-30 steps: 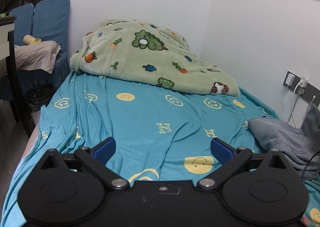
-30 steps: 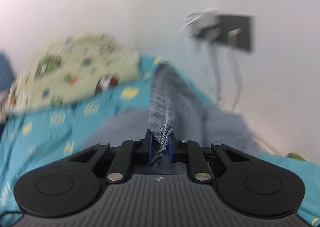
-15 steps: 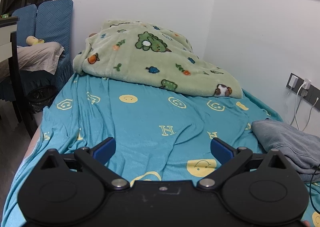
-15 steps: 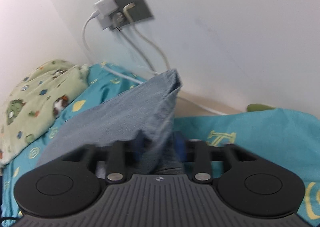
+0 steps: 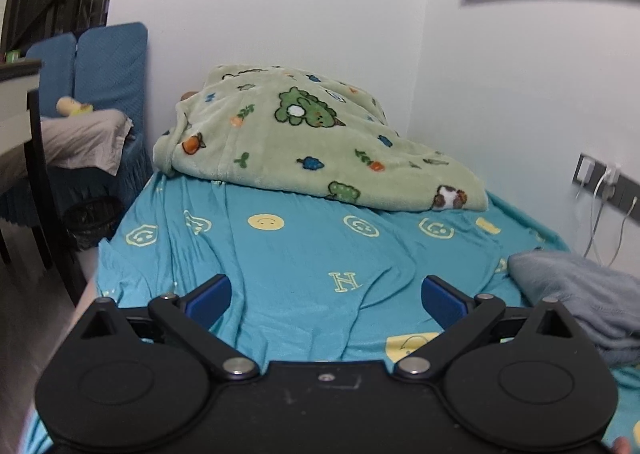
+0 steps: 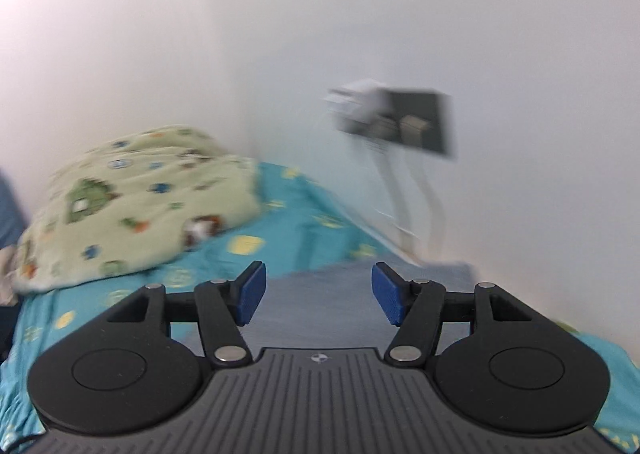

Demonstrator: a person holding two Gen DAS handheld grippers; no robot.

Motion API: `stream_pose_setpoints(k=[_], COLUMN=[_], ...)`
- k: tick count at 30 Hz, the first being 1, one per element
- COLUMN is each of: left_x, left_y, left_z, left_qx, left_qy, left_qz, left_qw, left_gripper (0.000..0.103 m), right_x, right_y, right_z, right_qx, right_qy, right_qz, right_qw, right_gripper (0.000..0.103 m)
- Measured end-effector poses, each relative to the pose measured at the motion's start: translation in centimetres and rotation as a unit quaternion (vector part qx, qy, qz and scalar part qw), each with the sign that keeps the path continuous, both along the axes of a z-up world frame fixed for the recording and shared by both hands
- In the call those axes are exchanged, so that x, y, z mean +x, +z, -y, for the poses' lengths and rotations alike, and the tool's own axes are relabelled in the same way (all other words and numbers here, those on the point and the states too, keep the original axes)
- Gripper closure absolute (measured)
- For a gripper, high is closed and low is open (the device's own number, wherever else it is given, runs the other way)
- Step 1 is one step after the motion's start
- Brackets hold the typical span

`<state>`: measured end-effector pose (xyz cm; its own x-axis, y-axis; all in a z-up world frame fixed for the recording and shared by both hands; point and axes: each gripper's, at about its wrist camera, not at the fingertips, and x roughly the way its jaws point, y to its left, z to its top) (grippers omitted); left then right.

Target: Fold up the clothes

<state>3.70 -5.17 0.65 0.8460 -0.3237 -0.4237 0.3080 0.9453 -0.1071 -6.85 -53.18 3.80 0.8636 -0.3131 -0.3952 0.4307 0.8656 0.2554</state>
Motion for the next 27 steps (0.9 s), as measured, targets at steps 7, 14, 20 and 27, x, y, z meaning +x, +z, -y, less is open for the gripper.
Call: stream_pose_setpoints(k=[7,14,20,27], left_x=[-0.4,-0.6,-1.5,-1.5], left_y=[0.9,1.5,1.7,0.9], left_z=[-1.6,-2.7,-3.0,-2.2], left_qx=[-0.013,-0.007,0.011,0.03], left_qy=[0.014,0.029,0.034,0.05], left_qz=[0.009,0.02,0.036,0.033], left_qw=[0.9998,0.9994,0.9987,0.9978], left_gripper=[0.001,0.0,0.0,0.0], right_x=[5.0,8.7,9.8,9.4], right_y=[4.1,2.6,-0.8,-4.0], right_z=[-11.8,-21.5,-25.7,-26.0], right_qx=[-0.02,-0.013,-0.005,-0.029], right_qy=[0.141,0.233,0.259,0.274], right_qz=[0.035,0.031,0.012,0.007], right_qw=[0.989,0.972,0.966,0.961], right_gripper=[0.034,0.034,0.031,0.016])
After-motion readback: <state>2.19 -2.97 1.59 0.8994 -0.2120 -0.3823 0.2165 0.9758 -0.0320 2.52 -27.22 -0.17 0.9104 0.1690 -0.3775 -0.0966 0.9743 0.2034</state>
